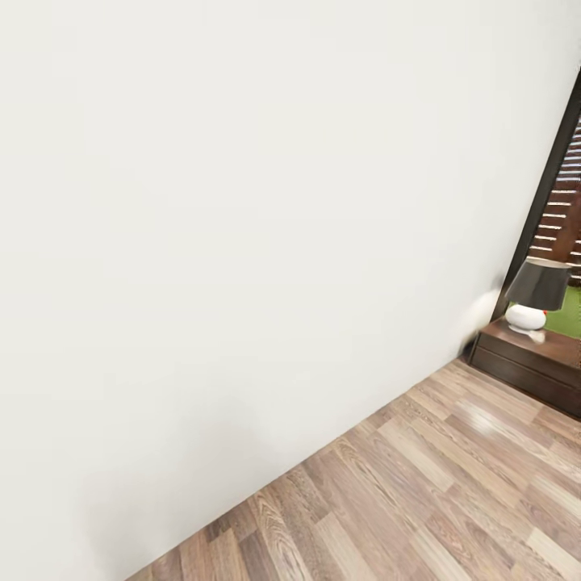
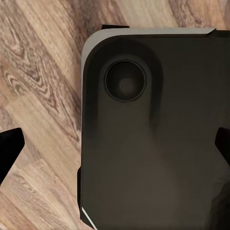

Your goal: In the bedroom, move the book from the bed onto either nightstand, and place the two sandals side by side next to the bed.

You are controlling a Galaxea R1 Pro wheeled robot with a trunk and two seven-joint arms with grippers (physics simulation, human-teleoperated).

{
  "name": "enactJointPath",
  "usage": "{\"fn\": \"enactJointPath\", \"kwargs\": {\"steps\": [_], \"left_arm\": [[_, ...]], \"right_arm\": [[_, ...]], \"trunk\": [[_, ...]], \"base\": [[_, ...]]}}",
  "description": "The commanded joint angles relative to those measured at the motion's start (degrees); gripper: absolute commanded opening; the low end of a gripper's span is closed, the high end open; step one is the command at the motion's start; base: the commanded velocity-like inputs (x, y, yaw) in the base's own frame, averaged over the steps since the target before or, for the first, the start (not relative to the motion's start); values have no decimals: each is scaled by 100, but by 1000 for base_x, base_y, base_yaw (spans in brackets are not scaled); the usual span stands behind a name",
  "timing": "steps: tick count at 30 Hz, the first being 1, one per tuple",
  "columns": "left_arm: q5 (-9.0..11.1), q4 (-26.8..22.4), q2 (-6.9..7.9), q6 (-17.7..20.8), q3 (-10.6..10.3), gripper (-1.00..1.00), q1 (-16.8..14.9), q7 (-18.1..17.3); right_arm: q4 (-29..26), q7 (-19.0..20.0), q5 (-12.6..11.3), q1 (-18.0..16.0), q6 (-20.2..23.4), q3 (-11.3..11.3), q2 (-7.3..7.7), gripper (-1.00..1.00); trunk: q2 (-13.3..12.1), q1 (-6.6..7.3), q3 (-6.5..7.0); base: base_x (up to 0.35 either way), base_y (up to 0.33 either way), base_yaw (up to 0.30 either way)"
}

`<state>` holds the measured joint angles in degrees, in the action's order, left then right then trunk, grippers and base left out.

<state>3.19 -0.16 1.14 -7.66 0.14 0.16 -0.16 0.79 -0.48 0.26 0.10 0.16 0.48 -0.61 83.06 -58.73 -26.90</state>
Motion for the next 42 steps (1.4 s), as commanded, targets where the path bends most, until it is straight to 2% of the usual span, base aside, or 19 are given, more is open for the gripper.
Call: {"fn": "enactJointPath", "kwargs": {"steps": [1,42], "left_arm": [[33,-1,0,-16,-3,100,1,-2],[33,-1,0,-16,-4,100,1,-2]], "right_arm": [[0,-5,2,-1,2,5,-1,100],[0,-5,1,-1,2,5,-1,100]], "trunk": [[2,0,-3],[2,0,-3]], "base": [[0,0,-86],[0,0,-86]]}}
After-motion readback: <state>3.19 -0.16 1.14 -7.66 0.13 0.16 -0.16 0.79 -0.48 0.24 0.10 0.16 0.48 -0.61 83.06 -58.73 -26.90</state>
